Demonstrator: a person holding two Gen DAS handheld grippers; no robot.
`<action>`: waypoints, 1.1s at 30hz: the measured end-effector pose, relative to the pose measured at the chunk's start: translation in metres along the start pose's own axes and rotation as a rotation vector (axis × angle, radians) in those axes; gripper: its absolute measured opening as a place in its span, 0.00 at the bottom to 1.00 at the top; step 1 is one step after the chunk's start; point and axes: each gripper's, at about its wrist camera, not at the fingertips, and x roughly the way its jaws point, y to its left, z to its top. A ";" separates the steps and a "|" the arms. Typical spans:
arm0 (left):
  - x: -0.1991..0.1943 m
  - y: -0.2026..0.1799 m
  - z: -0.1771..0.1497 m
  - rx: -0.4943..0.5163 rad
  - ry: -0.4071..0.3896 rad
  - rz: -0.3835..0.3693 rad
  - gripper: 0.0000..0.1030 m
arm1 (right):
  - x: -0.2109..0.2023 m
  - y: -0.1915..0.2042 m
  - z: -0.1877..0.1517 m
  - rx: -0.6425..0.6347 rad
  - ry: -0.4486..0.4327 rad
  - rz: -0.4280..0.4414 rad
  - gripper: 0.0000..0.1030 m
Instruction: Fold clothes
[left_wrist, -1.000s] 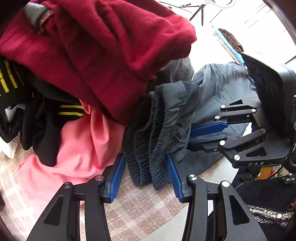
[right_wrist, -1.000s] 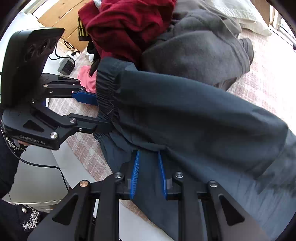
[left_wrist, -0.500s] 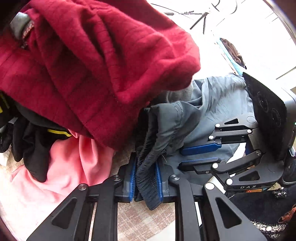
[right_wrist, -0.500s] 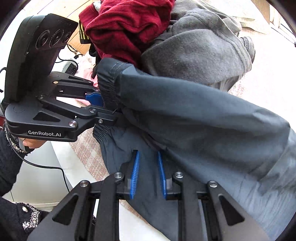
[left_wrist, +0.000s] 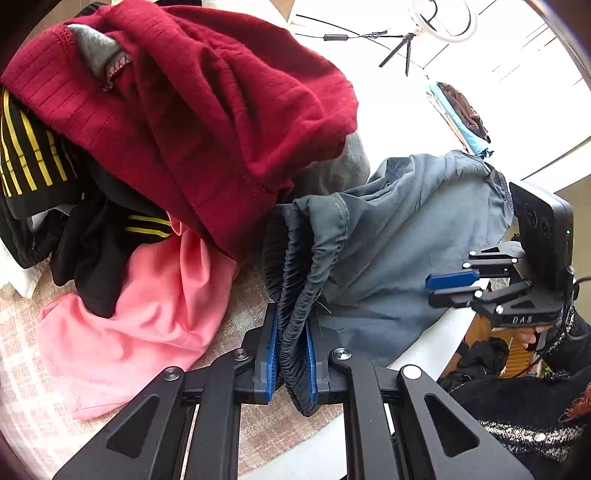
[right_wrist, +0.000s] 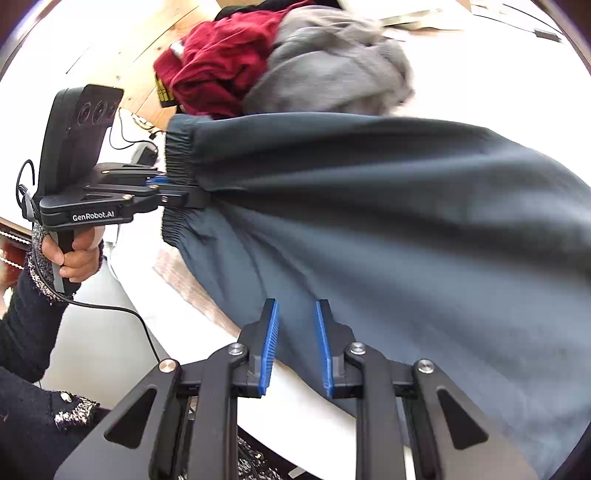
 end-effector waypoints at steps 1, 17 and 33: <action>-0.004 0.010 0.010 -0.007 0.002 0.000 0.11 | -0.010 -0.014 -0.010 0.045 -0.009 -0.020 0.20; -0.061 0.041 0.007 -0.217 -0.006 0.274 0.40 | -0.255 -0.299 -0.149 0.639 -0.313 -0.354 0.21; 0.097 -0.299 0.192 0.041 -0.048 0.050 0.40 | -0.380 -0.561 -0.154 0.625 -0.326 -0.373 0.21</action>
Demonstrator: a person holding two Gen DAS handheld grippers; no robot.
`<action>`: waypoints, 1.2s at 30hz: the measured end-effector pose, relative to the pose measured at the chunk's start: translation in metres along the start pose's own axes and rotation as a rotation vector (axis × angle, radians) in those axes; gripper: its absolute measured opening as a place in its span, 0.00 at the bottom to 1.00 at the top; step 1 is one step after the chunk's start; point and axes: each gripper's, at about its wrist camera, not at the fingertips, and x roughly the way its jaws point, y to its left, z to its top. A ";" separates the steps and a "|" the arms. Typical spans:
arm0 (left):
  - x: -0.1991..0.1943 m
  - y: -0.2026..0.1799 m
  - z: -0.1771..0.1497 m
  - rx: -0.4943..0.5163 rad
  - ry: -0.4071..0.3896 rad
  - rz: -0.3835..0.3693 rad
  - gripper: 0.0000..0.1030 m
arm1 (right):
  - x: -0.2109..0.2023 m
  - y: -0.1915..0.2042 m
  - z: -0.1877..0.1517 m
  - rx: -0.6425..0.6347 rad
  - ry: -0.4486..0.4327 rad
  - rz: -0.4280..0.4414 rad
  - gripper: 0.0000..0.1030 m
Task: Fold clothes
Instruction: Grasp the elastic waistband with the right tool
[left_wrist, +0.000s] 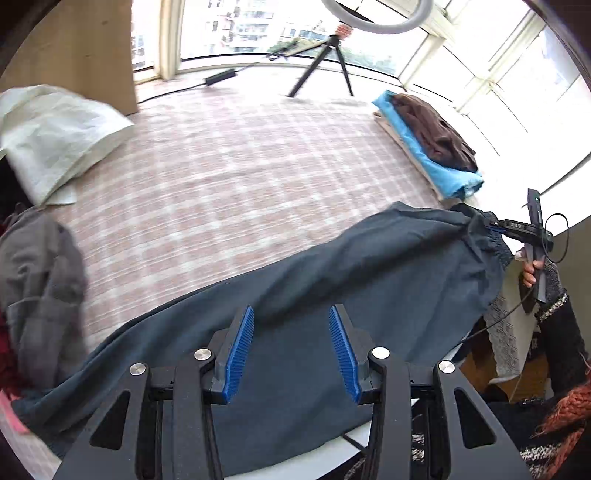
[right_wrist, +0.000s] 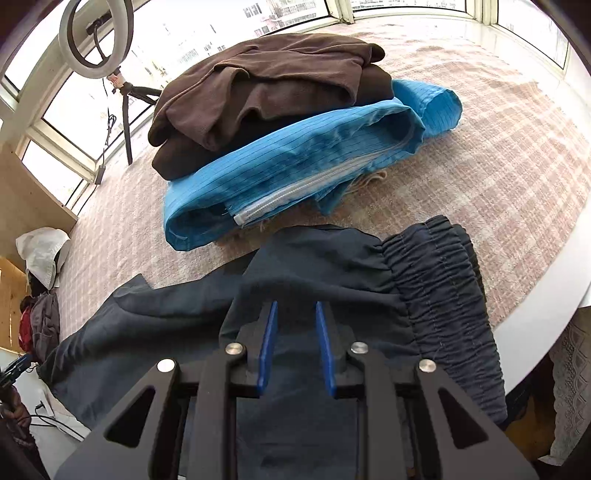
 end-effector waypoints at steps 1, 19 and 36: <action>0.018 -0.027 0.016 0.047 0.035 -0.043 0.40 | 0.004 -0.002 0.003 -0.016 0.011 0.004 0.21; 0.121 -0.132 0.111 0.259 0.237 -0.146 0.37 | 0.027 -0.054 0.027 0.030 0.105 0.013 0.21; 0.099 -0.178 0.138 0.651 0.262 -0.029 0.42 | -0.030 -0.052 0.067 -0.065 -0.018 -0.182 0.51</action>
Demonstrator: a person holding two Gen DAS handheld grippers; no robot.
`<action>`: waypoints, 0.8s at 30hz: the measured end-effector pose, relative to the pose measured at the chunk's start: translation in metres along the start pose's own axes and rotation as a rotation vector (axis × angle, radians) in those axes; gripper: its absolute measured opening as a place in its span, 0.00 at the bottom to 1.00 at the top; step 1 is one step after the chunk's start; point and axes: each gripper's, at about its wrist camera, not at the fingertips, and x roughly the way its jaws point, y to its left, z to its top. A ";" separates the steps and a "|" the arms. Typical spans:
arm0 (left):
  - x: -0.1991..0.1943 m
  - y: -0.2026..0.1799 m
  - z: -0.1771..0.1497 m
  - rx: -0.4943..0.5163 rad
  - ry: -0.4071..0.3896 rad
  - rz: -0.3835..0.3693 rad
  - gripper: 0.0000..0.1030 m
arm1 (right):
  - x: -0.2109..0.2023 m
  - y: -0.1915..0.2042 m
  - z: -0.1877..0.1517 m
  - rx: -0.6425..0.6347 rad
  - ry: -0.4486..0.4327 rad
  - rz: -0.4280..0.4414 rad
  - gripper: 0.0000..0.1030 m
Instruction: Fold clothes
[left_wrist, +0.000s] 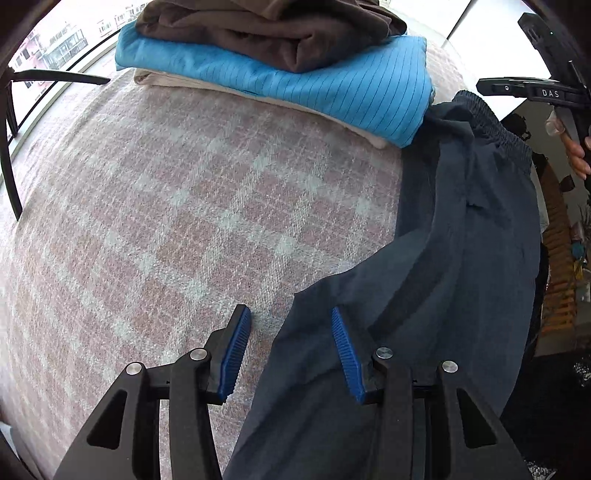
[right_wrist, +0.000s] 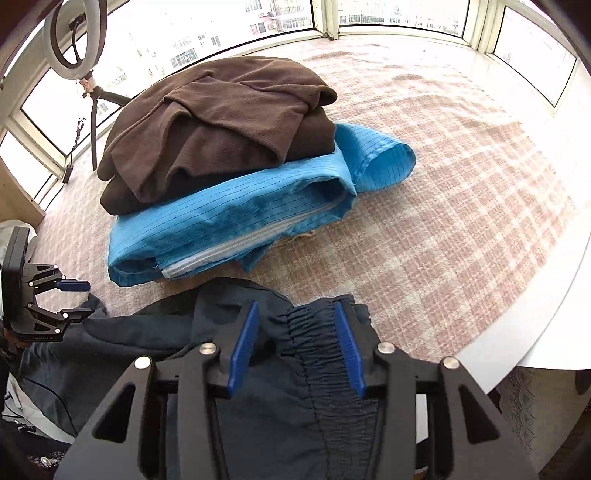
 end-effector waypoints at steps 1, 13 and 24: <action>-0.004 0.002 0.000 -0.019 -0.003 -0.009 0.41 | 0.000 -0.004 -0.001 0.003 -0.002 -0.020 0.55; -0.055 -0.032 -0.010 -0.051 -0.026 -0.029 0.04 | 0.055 -0.035 -0.016 0.022 0.124 0.047 0.64; -0.167 -0.032 -0.063 -0.153 -0.185 0.052 0.00 | 0.036 -0.035 -0.034 0.048 0.038 0.076 0.42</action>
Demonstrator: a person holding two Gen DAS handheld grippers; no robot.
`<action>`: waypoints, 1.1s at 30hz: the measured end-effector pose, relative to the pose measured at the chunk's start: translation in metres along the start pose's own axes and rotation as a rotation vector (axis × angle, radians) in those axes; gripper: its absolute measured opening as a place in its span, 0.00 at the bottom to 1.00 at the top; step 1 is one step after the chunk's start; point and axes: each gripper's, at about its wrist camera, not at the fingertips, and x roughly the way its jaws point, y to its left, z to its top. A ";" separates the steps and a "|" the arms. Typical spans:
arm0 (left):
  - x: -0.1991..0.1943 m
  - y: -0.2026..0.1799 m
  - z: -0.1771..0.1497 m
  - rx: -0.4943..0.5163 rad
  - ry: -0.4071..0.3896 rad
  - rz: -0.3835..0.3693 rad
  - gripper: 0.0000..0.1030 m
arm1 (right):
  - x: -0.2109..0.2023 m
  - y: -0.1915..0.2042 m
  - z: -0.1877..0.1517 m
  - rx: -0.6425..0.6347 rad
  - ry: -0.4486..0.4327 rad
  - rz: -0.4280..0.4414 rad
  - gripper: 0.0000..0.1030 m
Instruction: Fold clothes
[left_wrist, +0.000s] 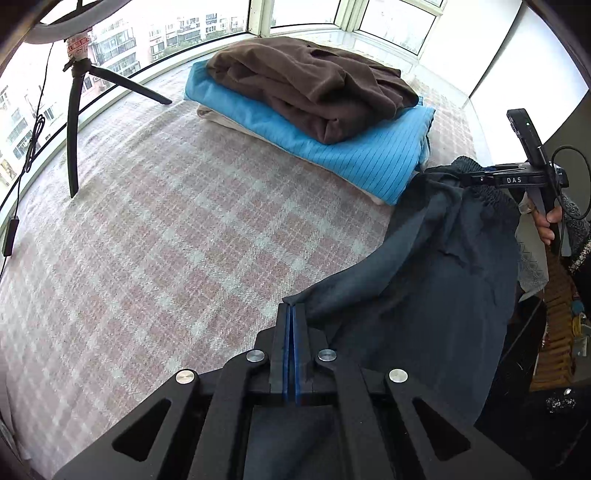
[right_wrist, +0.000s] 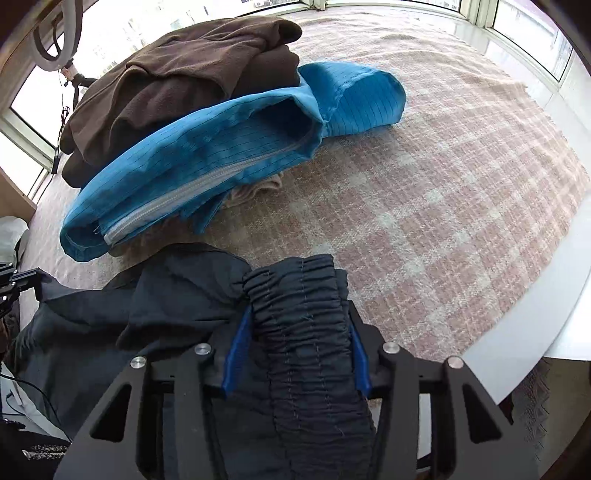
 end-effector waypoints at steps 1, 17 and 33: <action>-0.011 0.004 -0.003 -0.013 -0.011 0.010 0.00 | -0.009 -0.001 -0.003 0.018 -0.019 0.019 0.42; 0.008 0.067 0.026 -0.114 0.022 0.071 0.00 | 0.014 -0.008 0.013 0.073 0.063 -0.033 0.46; 0.051 -0.003 0.011 -0.044 0.099 0.032 0.04 | -0.055 0.017 -0.009 -0.041 -0.108 -0.003 0.51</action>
